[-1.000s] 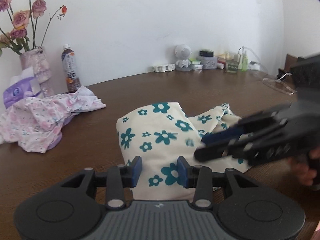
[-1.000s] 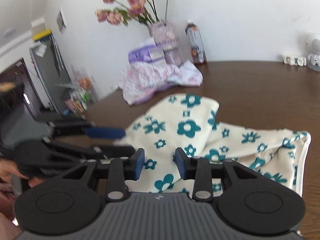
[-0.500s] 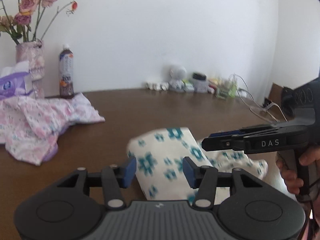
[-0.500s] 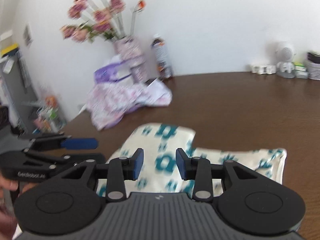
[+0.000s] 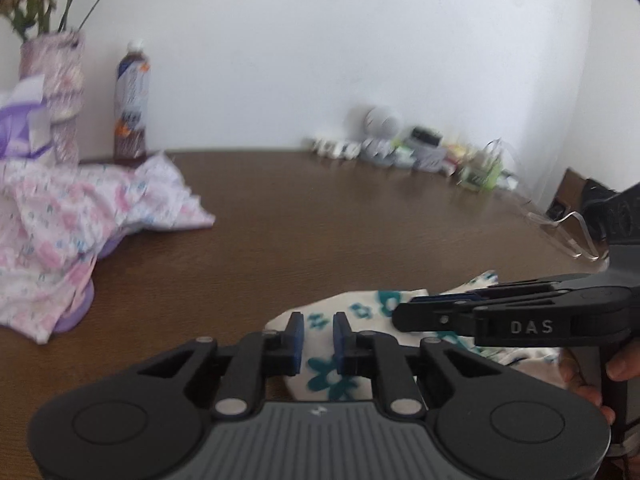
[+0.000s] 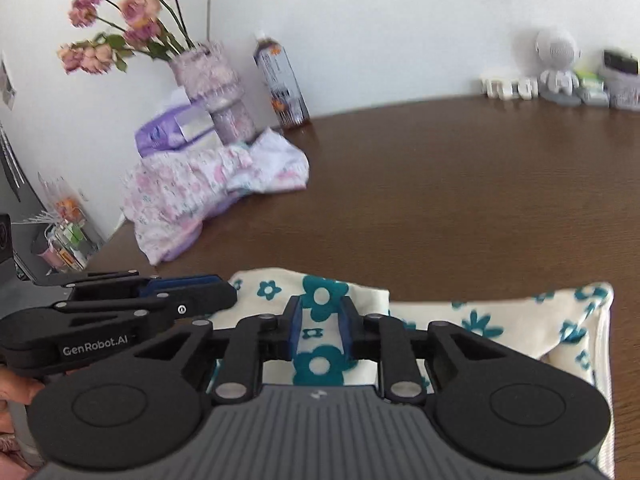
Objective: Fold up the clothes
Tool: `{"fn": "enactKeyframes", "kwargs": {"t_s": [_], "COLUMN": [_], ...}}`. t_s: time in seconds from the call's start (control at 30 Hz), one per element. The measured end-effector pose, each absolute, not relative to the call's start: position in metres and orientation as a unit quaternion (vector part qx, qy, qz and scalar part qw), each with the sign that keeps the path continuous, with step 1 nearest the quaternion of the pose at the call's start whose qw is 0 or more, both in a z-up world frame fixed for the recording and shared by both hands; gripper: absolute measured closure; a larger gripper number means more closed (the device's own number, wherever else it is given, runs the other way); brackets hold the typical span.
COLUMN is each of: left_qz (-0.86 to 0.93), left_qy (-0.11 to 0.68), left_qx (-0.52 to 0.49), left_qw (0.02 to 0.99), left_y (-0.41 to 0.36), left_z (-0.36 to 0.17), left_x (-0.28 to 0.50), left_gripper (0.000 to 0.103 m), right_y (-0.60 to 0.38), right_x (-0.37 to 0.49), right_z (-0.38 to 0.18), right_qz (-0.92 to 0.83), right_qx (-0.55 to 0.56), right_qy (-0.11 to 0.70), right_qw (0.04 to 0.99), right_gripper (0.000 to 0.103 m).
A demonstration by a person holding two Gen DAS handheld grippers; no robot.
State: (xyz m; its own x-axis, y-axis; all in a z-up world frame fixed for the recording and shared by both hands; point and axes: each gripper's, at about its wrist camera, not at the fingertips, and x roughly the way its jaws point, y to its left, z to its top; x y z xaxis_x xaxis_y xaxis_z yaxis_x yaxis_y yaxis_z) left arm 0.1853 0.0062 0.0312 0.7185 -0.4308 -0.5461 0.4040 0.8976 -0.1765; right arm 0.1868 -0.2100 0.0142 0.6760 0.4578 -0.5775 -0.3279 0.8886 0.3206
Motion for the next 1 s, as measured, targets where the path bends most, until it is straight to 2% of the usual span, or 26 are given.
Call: {"fn": "enactKeyframes", "kwargs": {"t_s": [0.1,0.23,0.4,0.63,0.77,1.0], "left_qz": [-0.233,-0.225,-0.245,-0.236,-0.248,-0.239], "left_qy": [0.300,0.321,0.278,0.294,0.263,0.287], "left_qx": [0.005,0.015,0.020,0.047,0.039,0.058], "left_qw": [0.925,0.920,0.928,0.925,0.932,0.926], "left_y": [-0.003,-0.012,-0.005,-0.010,-0.001,-0.012], "left_z": [0.031,0.012,0.035,0.017,0.033,0.015], "left_x": [0.182,0.189,0.152,0.134,0.109,0.104], "left_gripper": [0.088,0.088,0.087,0.085,0.084,0.084], "right_y": [-0.202,-0.190,-0.198,-0.200,-0.206,-0.203], "right_x": [0.178,0.183,0.161,0.138,0.115,0.105], "right_z": [0.027,0.007,0.016,0.009,0.025,0.007], "right_qz": [0.231,0.215,0.221,0.230,0.242,0.232], "right_qx": [0.080,0.056,0.068,0.054,0.051,0.042], "right_qy": [0.321,0.348,0.331,0.322,0.298,0.322], "right_qw": [0.915,0.911,0.915,0.917,0.922,0.917], "right_gripper": [0.082,0.083,0.083,0.082,0.082,0.082]}}
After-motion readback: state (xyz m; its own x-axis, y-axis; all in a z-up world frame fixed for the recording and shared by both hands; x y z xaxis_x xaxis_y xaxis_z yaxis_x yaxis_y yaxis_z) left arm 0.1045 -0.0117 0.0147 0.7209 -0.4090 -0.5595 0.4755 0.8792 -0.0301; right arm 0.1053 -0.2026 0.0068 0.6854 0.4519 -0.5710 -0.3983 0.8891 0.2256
